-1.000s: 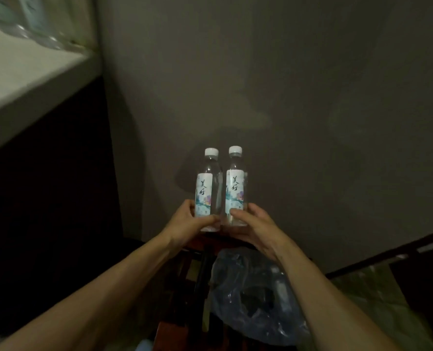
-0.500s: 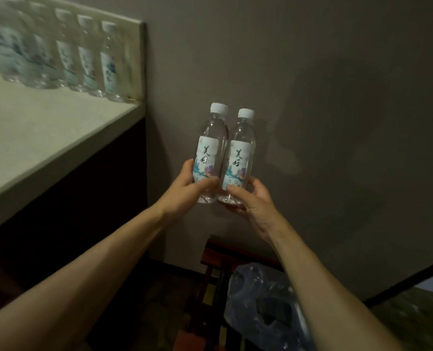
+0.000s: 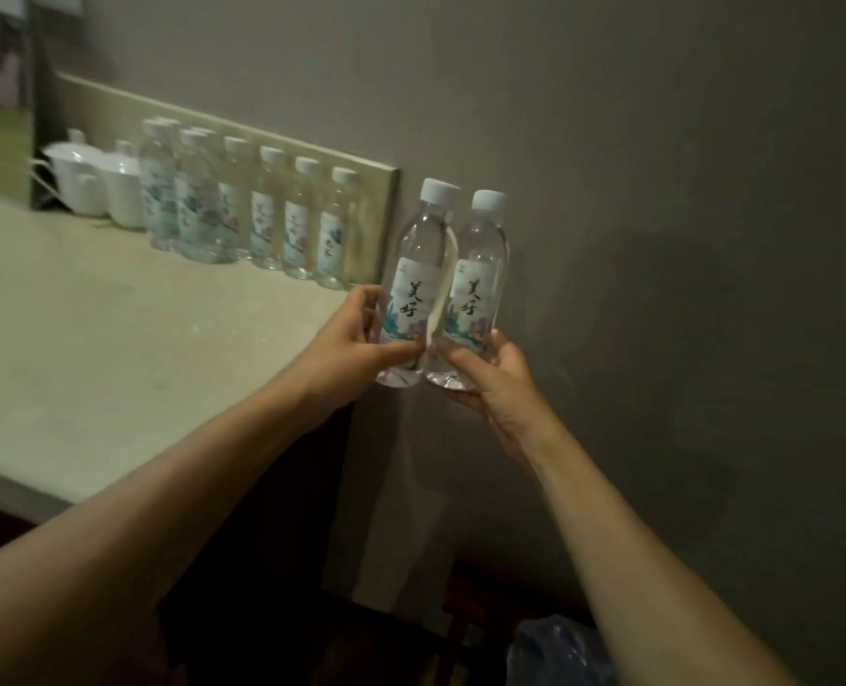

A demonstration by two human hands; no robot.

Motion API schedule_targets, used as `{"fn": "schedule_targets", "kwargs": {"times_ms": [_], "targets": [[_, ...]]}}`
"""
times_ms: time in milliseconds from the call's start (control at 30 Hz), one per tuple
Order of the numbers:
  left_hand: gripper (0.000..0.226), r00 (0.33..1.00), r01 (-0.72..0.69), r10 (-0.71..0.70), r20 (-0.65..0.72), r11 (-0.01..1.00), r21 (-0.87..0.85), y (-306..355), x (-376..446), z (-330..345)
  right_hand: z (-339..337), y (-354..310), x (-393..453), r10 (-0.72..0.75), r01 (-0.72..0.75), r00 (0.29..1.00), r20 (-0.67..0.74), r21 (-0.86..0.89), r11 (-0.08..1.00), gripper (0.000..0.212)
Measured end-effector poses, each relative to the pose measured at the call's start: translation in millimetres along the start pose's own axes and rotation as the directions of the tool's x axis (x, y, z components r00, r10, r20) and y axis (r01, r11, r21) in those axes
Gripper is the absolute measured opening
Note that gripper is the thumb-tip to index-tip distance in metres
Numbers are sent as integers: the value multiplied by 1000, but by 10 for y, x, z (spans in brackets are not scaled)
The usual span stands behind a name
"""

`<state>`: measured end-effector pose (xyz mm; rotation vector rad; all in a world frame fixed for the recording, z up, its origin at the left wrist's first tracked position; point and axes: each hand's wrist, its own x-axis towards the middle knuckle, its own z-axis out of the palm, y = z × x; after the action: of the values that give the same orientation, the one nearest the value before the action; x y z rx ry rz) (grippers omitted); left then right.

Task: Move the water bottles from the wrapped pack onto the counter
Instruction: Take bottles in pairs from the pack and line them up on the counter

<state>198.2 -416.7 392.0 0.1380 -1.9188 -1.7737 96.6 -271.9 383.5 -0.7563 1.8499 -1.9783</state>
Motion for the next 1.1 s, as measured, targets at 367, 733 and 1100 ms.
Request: {"fn": "schedule_targets", "kwargs": {"times_ms": [367,733,1100], "targets": [[58,1000,20,-18,-17,990,141,-139,462,-1866,1803,120,735,-20,25,998,-54,91,996,52],[69,996,89,-81,-48,974,206,-438,860,-2488,2292,384,1237,29,-46,994,-104,-167,985,49],[61,982,109,-35,-185,905,412,-578,1300,-2611,2467,575,1779,-19,-34,993,-118,-432,901,58]]}}
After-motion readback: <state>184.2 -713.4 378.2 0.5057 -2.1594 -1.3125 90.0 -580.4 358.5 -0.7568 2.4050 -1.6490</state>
